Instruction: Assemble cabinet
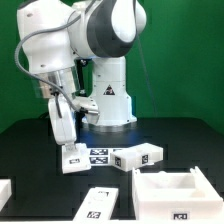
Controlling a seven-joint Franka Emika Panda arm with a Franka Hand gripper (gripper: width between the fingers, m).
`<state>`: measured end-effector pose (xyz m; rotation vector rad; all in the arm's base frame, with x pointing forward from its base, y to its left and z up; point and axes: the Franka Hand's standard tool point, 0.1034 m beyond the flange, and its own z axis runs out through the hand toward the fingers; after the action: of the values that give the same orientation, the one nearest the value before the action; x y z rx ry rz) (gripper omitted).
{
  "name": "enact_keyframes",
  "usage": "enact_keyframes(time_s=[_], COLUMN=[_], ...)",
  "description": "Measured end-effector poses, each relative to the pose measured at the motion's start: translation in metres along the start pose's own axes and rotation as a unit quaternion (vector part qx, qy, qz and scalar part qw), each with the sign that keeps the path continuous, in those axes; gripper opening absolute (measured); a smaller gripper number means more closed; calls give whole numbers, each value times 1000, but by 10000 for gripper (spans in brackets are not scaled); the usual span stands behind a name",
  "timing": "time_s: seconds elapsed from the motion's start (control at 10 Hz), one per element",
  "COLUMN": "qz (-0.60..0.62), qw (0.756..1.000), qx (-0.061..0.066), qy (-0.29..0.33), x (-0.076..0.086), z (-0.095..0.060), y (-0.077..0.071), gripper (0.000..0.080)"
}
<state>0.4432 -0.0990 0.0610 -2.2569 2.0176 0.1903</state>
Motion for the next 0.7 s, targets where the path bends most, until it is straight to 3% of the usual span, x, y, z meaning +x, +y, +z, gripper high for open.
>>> enact_keyframes(time_s=[0.1, 0.2, 0.3, 0.4, 0.7], qz=[-3, 17, 31, 43, 72], qw=[1000, 1000, 998, 998, 995], qx=[0, -15, -38, -36, -59], qy=[0, -12, -28, -30, -24], x=[-3, -12, -35, -61, -135], z=[0, 1, -4, -7, 0], y=[-1, 2, 3, -6, -24], gripper=[62, 62, 62, 62, 62])
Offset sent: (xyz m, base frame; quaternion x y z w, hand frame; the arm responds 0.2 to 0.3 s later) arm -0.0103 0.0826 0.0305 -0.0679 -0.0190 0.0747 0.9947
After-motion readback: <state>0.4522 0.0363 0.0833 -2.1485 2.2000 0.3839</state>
